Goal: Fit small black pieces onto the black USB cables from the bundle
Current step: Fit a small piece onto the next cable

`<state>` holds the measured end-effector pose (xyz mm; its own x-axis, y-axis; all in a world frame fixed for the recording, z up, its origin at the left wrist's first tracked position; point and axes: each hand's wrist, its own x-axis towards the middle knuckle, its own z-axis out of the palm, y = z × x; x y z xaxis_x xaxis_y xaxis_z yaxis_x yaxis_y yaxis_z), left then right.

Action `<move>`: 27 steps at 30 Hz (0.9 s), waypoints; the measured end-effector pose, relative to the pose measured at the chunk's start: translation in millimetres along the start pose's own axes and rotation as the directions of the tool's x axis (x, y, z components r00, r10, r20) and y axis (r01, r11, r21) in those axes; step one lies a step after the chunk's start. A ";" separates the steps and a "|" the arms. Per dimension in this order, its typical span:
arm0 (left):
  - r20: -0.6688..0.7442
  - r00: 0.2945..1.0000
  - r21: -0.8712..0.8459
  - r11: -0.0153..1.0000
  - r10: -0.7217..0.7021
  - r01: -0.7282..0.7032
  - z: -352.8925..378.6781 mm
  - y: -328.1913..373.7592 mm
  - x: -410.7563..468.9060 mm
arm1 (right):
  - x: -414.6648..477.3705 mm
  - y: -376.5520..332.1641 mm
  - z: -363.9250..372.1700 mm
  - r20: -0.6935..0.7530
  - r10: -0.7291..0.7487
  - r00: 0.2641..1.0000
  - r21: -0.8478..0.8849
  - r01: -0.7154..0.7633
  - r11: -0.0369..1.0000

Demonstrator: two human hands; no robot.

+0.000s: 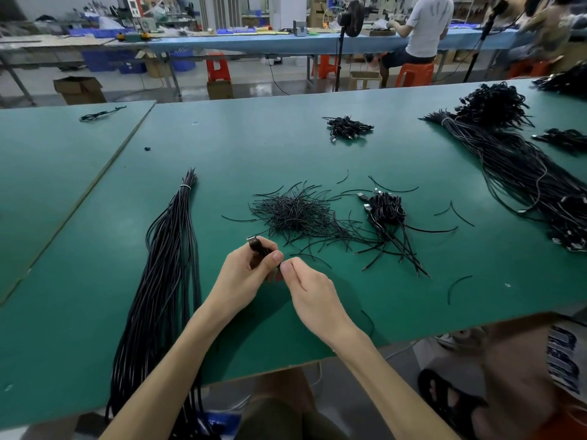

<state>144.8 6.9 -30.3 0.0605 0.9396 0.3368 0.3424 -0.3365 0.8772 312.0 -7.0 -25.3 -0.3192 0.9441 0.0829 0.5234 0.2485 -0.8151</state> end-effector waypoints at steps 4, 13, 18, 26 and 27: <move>0.037 0.999 -0.058 0.998 -0.007 0.009 1.2 -0.6 0.0 | 1.6 2.5 -5.2 0.029 -0.004 1.000 0.126 0.000 0.992; 0.348 0.922 0.137 0.982 -0.169 0.128 -30.2 13.1 41.6 | 3.3 6.4 -3.1 -0.105 -0.003 0.994 0.215 0.025 0.976; 0.126 0.991 0.447 0.895 -0.050 -0.011 -22.3 5.1 75.3 | 2.4 6.1 -4.2 -0.104 0.019 0.994 0.224 0.005 0.975; 0.029 1.000 0.575 0.818 -0.001 -0.016 8.4 -13.8 106.1 | 2.0 6.6 -4.7 -0.117 0.020 0.993 0.244 0.009 0.970; 0.027 1.000 0.600 0.800 0.008 -0.023 10.6 -15.8 105.6 | 2.2 7.1 -4.7 -0.118 0.021 0.993 0.248 0.009 0.969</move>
<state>155.7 112.1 -12.2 0.0886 0.9384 0.3341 0.8350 -0.2529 0.4886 318.7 -2.1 -28.2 -0.2123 0.9681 0.1329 0.3086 0.1955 -0.9309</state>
